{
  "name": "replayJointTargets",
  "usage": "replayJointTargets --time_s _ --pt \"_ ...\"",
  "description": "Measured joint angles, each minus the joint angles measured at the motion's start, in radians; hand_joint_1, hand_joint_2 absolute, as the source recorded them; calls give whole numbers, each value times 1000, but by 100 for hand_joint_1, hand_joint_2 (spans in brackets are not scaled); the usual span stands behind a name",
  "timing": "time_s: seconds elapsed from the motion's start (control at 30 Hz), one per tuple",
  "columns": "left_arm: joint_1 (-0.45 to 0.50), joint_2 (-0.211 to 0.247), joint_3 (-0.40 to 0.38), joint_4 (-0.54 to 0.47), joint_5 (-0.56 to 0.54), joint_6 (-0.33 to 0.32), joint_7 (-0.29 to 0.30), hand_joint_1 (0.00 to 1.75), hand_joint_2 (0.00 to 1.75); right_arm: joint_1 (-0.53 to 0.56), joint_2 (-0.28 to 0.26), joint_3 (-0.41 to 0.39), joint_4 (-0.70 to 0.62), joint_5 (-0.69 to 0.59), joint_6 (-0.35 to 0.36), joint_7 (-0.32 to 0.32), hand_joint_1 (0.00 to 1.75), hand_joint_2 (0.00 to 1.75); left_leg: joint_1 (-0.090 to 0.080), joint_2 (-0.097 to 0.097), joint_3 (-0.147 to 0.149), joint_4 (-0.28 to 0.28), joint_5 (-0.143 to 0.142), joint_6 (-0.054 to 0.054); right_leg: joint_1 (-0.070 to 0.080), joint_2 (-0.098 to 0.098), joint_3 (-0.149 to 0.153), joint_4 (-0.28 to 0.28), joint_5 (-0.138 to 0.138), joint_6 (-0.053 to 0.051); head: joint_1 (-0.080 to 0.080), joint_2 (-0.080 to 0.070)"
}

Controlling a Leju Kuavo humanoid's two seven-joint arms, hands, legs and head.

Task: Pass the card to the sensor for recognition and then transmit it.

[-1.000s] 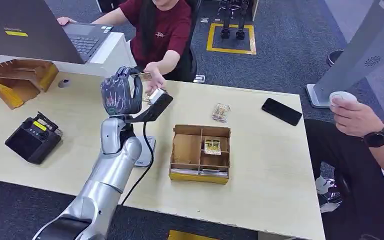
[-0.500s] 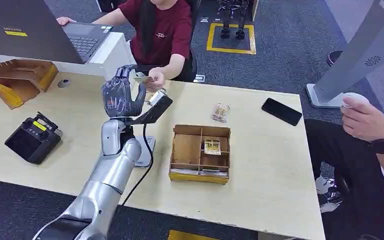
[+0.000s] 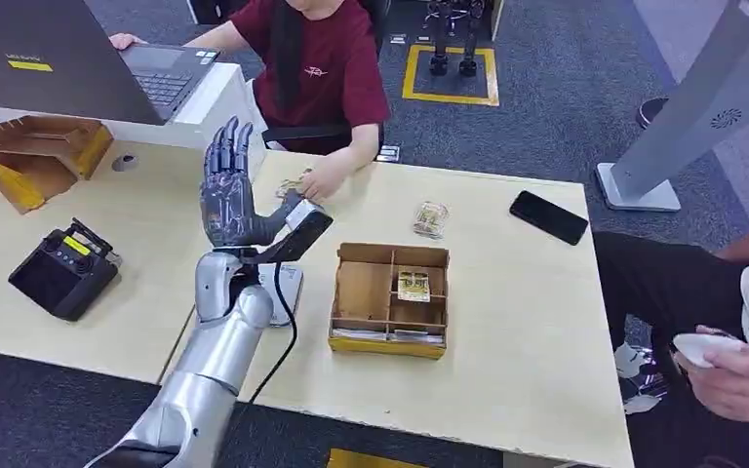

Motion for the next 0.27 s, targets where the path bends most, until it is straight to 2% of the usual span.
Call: replayJointTargets --time_s 0.07,0.13,0.27 --pt "19 8 65 -32 -11 0 -38 0 175 4 0 0 0 -6 -3 -1 0 0 0 0 0 0 0 0 0 0 0 0 0 0 0 0" --pt "37 16 154 -68 -2 0 -112 0 175 7 0 0 0 -10 -11 -2 0 0 0 0 0 0 0 0 0 0 0 1 0 0 0 0" --pt "80 29 378 -158 47 0 -344 0 175 20 0 -1 0 -29 -26 -18 0 0 0 1 0 -1 0 -1 0 1 0 2 -1 -1 0 0"
